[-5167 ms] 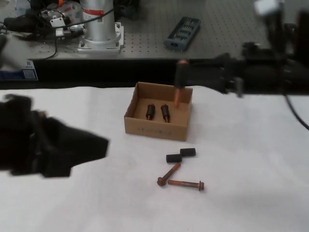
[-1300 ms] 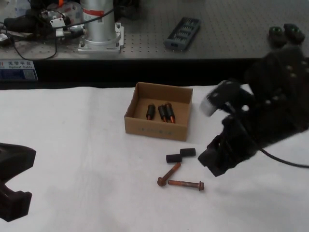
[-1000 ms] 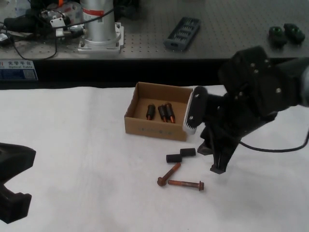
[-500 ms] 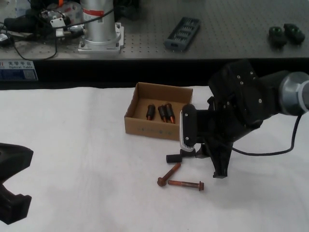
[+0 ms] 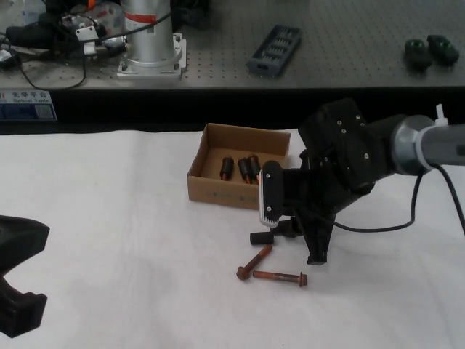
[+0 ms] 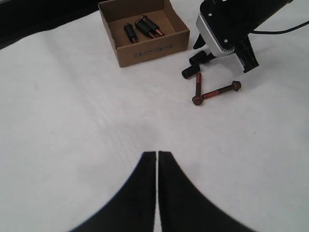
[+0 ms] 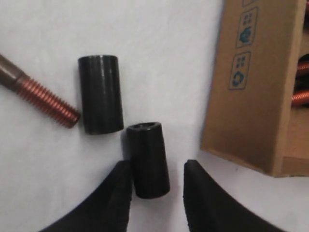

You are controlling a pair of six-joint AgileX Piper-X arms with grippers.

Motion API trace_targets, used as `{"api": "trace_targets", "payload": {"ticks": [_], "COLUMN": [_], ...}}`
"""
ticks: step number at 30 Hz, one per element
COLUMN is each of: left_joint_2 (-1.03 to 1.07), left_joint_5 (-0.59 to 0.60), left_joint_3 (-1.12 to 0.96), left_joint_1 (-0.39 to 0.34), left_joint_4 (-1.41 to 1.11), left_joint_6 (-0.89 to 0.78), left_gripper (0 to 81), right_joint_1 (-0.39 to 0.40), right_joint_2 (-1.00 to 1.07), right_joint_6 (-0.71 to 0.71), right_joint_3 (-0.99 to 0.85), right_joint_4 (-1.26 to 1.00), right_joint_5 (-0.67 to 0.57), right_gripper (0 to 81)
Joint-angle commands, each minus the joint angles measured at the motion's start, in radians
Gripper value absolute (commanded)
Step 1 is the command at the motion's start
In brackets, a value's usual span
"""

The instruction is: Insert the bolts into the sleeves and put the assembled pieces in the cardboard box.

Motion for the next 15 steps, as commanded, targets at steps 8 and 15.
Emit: {"api": "trace_targets", "payload": {"ticks": [8,15], "left_joint_2": [0.001,0.001], "left_joint_5": [-0.013,-0.014], "left_joint_3": [-0.001,-0.001], "left_joint_1": [0.000,0.000], "left_joint_4": [-0.006,-0.006], "left_joint_6": [0.012,0.012], "left_gripper": [1.1,1.1], "right_joint_1": [-0.005,0.001], "right_joint_2": [0.015,0.015], "right_joint_6": [-0.008,-0.030], "right_joint_3": [-0.026,-0.026], "right_joint_4": [0.059,0.070], "right_joint_5": [-0.016,-0.042], "right_gripper": [26.5,17.0]}}
